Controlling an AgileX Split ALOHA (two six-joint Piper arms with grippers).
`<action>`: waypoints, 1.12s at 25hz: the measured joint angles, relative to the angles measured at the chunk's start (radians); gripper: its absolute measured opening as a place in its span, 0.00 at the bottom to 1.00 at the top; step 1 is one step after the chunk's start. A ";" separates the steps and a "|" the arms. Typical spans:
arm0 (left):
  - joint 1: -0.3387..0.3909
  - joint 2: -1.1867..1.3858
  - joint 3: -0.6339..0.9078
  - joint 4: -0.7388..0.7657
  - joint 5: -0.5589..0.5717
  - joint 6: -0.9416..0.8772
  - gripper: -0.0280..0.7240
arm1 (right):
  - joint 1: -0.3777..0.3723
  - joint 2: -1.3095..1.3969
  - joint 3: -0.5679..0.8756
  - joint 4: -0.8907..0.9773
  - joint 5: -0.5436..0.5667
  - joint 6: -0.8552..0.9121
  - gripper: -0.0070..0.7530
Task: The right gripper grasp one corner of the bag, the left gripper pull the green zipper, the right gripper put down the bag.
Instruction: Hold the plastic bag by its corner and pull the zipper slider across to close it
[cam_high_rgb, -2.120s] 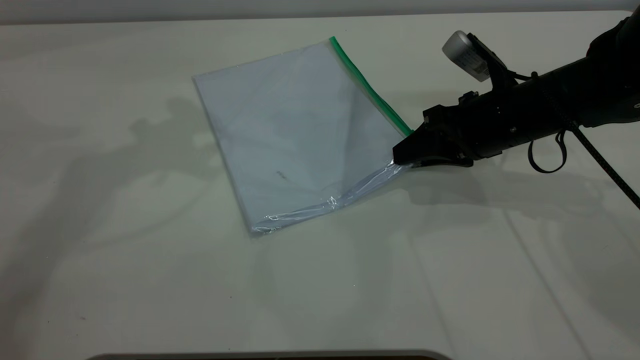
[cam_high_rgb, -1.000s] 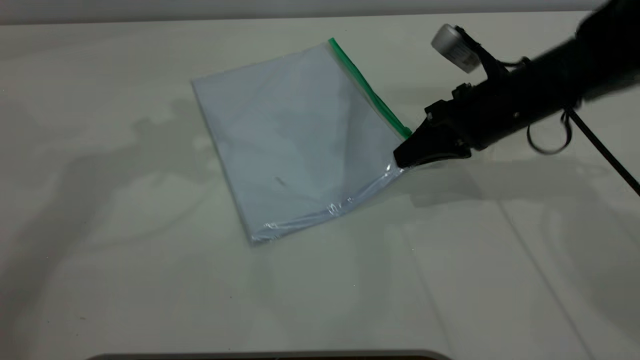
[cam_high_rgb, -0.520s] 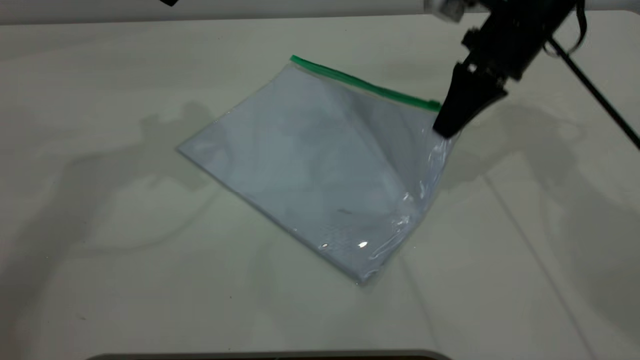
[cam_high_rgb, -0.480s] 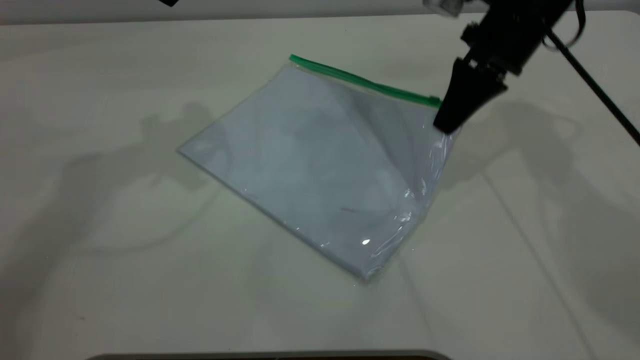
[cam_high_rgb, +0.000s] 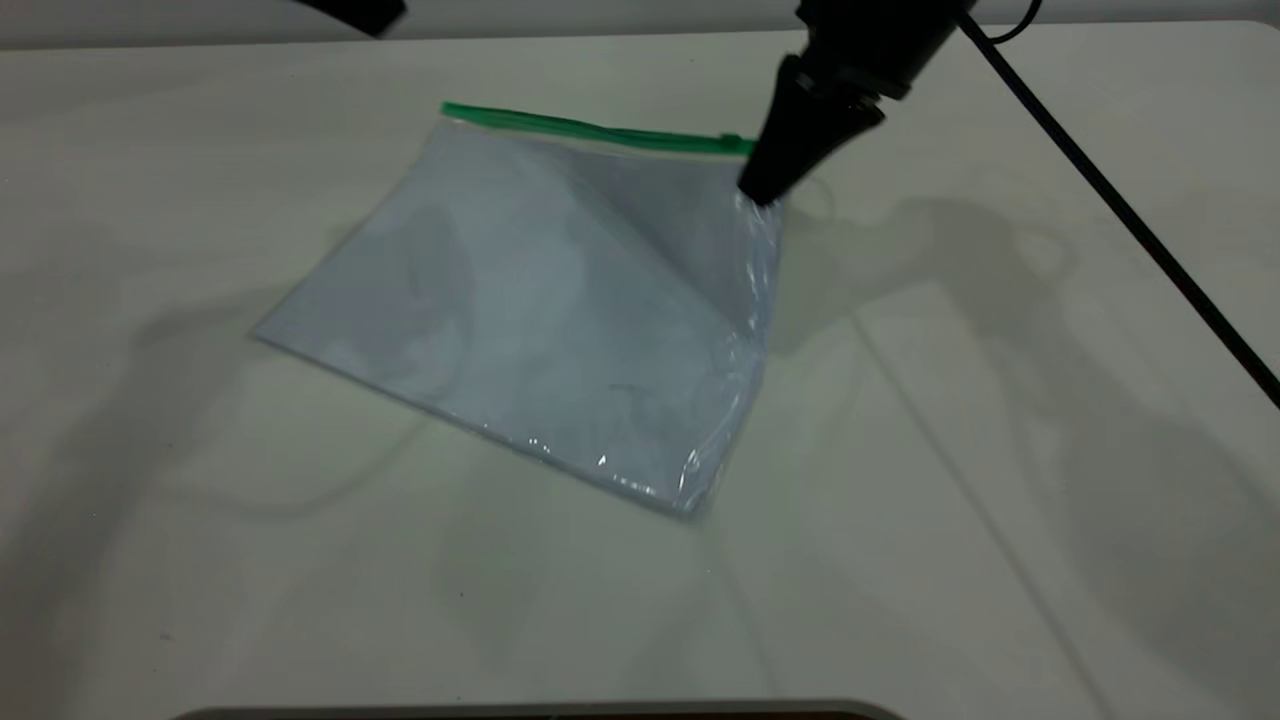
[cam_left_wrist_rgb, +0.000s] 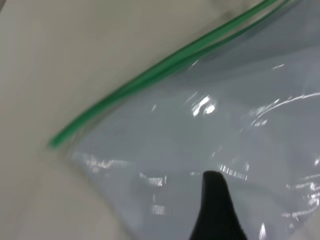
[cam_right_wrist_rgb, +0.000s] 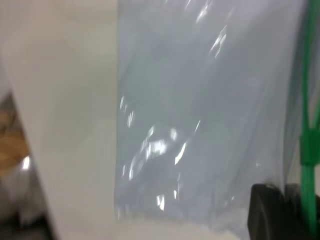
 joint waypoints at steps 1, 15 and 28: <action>0.000 0.016 0.000 -0.034 -0.003 0.059 0.82 | 0.000 0.000 0.000 0.018 -0.025 0.000 0.05; -0.001 0.209 -0.076 -0.591 -0.017 0.474 0.82 | 0.000 0.001 0.000 0.238 -0.244 -0.018 0.05; -0.001 0.286 -0.385 -0.042 0.218 -0.207 0.82 | 0.000 0.001 0.001 0.237 -0.240 -0.028 0.05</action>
